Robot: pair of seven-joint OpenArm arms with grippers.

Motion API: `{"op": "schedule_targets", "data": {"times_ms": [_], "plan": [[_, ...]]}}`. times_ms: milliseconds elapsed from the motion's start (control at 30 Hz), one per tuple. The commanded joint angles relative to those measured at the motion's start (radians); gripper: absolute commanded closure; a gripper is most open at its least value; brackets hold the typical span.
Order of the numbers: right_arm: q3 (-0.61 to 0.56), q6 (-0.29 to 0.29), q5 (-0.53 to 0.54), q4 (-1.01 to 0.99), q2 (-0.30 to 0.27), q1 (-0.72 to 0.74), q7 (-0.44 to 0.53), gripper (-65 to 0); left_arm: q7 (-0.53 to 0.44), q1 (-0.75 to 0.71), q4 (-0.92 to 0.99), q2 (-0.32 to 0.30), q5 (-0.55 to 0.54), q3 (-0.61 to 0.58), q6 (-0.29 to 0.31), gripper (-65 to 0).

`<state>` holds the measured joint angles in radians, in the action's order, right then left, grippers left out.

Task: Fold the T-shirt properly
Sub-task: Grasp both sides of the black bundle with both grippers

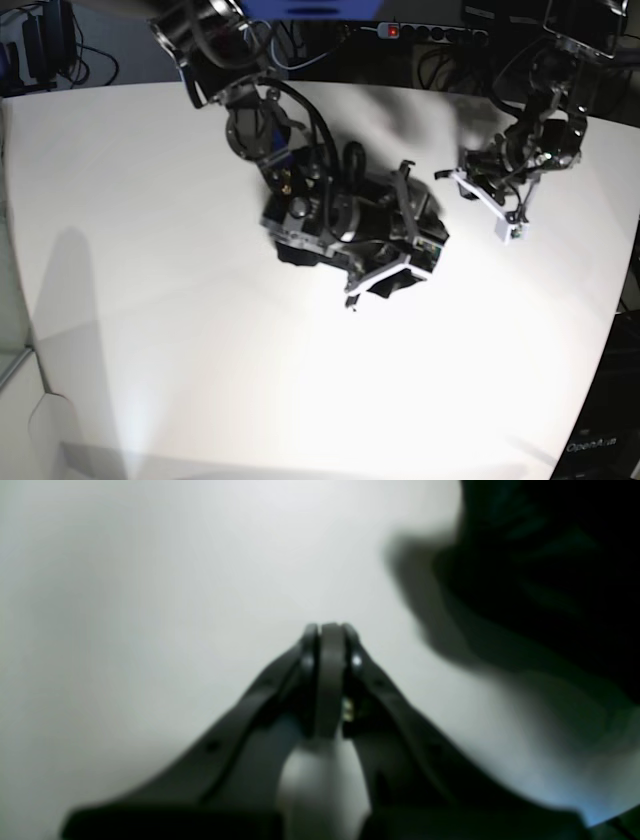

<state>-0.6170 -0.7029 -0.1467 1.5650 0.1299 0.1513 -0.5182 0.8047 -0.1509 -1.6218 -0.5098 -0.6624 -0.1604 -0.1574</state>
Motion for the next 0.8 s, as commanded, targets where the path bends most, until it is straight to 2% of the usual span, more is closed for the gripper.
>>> {"op": "schedule_targets", "data": {"times_ms": [0, 67, 133, 233, 367, 500, 633, 767], "plan": [[0.013, 0.005, 0.008, 0.028, 0.000, 0.020, 0.022, -25.8, -0.014, 0.001, -0.034, -0.014, -0.006, 0.005, 0.003, -0.8], [0.039, 0.005, 0.008, 0.045, -0.008, 0.018, 0.022, -10.4, -0.014, -0.003, -0.070, -0.014, -0.006, 0.005, 0.003, -0.8], [0.069, 0.005, 0.008, 0.050, -0.013, 0.015, 0.003, 0.0, -0.014, -0.009, -0.105, -0.016, -0.006, 0.005, 0.003, -0.8], [0.087, 0.005, 0.008, 0.050, -0.045, 0.011, -0.036, -0.1, -0.014, -0.014, -0.153, -0.016, -0.006, 0.005, 0.005, -0.8], [0.088, 0.005, 0.008, 0.051, -0.115, -0.017, -0.033, -0.1, -0.014, -0.016, -0.219, -0.014, -0.006, 0.005, 0.005, -0.8], [0.101, 0.005, 0.008, 0.051, -0.163, -0.051, -0.033, -0.1, -0.014, -0.016, -0.260, -0.010, -0.006, 0.003, 0.005, -0.8], [0.138, 0.005, 0.008, 0.076, -0.172, -0.088, -0.033, -0.1, -0.014, -0.009, -0.268, 0.000, -0.006, -0.001, 0.005, -0.8], [0.159, 0.005, 0.008, 0.085, -0.172, -0.095, -0.033, -0.1, -0.014, 0.021, -0.252, 0.046, -0.003, -0.003, 0.005, -0.8]]}}
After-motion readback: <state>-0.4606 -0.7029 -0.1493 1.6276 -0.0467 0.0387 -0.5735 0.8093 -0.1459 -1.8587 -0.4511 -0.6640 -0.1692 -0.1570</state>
